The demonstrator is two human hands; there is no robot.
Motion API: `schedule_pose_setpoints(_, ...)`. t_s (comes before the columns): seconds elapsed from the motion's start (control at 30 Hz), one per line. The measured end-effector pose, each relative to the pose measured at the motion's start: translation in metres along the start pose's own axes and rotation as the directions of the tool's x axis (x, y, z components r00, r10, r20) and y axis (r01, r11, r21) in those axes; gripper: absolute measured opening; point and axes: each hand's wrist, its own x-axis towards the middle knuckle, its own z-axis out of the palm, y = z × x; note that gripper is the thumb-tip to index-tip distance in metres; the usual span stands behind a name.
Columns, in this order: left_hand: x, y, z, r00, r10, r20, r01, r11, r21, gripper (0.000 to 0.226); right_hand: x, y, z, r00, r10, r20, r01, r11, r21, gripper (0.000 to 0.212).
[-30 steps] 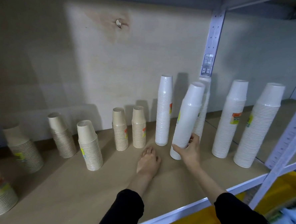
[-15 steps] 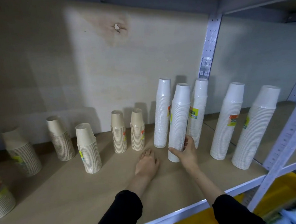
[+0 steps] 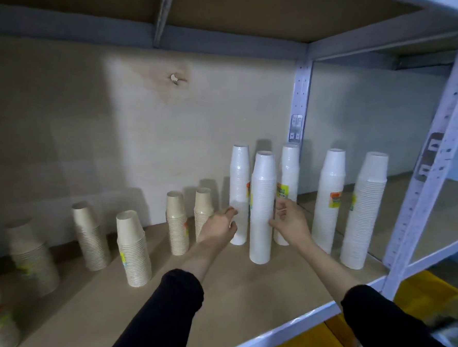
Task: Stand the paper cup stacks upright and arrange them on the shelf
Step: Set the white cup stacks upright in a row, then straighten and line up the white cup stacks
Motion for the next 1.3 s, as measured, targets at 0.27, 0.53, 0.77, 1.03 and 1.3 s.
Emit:
schedule_pose_setpoints(0.27,0.046,0.024,-0.079,0.960,0.124,-0.250,-0.119,0.992,0.036,0.041,0.028,-0.067,-0.051,0.979,-0.141,-0.145,0.134,0.989,-0.059,0.036)
schedule_pose_setpoints(0.53,0.082,0.051,-0.113,0.947,0.198,-0.255,-0.176,0.979,0.107,0.040,0.046,-0.116,-0.062,0.941,-0.334,-0.061,0.308,0.915,-0.260,0.034)
schedule_pose_setpoints(0.77,0.100,0.062,-0.107,0.965,0.149,-0.214,-0.117,0.981,0.152,0.033,0.055,-0.123,-0.055,0.938,-0.324,0.121,0.343,0.826,-0.447,0.037)
schedule_pose_setpoints(1.03,0.113,0.060,-0.111,0.978,0.111,-0.177,-0.095,0.991,0.095,0.028,0.069,-0.113,-0.053,0.933,-0.325,0.158,0.360,0.803,-0.476,0.013)
schedule_pose_setpoints(1.3,0.106,0.037,-0.136,0.975,0.195,-0.110,-0.205,0.974,-0.094,0.026,0.076,-0.108,-0.073,0.912,-0.336,0.236,0.398,0.864,-0.307,0.024)
